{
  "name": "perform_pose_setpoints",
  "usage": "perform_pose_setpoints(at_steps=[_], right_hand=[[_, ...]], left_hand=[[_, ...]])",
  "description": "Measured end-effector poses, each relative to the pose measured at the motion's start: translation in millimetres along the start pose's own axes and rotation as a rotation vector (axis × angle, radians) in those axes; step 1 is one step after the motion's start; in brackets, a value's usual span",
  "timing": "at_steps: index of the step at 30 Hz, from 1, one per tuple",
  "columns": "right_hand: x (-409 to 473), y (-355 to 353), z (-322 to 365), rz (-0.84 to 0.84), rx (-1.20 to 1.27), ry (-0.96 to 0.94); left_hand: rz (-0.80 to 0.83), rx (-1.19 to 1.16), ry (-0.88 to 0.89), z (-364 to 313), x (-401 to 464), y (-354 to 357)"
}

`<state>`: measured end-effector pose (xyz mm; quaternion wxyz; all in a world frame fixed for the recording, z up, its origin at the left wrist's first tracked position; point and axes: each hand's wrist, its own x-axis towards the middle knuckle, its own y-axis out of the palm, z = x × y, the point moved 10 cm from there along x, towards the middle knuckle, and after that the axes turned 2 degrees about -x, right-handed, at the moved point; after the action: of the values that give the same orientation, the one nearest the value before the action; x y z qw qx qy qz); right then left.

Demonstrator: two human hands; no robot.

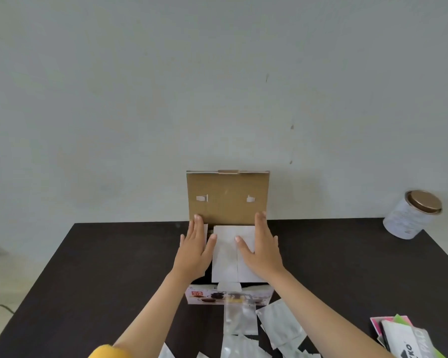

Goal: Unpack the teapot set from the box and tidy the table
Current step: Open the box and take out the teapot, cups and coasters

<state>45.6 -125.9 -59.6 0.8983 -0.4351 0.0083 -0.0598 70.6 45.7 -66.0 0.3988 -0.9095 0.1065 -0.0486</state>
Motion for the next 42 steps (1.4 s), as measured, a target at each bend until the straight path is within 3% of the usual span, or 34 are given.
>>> perform_pose_setpoints(at_steps=[2, 7, 12, 14, 24, 30, 37, 42], right_hand=[[3, 13, -5, 0.075, -0.139, 0.013], [2, 19, 2, 0.085, -0.307, -0.056], [-27, 33, 42, 0.160, -0.271, -0.523], [-36, 40, 50, 0.228, -0.333, -0.617], [-41, 38, 67, 0.320, -0.583, -0.714], [-48, 2, 95, 0.192, -0.560, -0.895], [-43, -79, 106, 0.099, -0.481, -0.811], [-40, -109, 82, 0.088, -0.561, -0.572]], left_hand=[[-0.001, 0.059, -0.022, 7, 3, 5], [-0.057, 0.000, -0.032, 11, 7, 2], [-0.101, -0.162, -0.039, 12, 4, -6], [-0.131, -0.255, -0.049, 15, 3, -11], [-0.147, -0.385, -0.084, 18, -1, -14], [-0.150, -0.354, -0.055, 16, -1, -15], [-0.153, -0.324, -0.028, 17, 0, -14], [-0.152, -0.341, -0.035, 16, 0, -13]])
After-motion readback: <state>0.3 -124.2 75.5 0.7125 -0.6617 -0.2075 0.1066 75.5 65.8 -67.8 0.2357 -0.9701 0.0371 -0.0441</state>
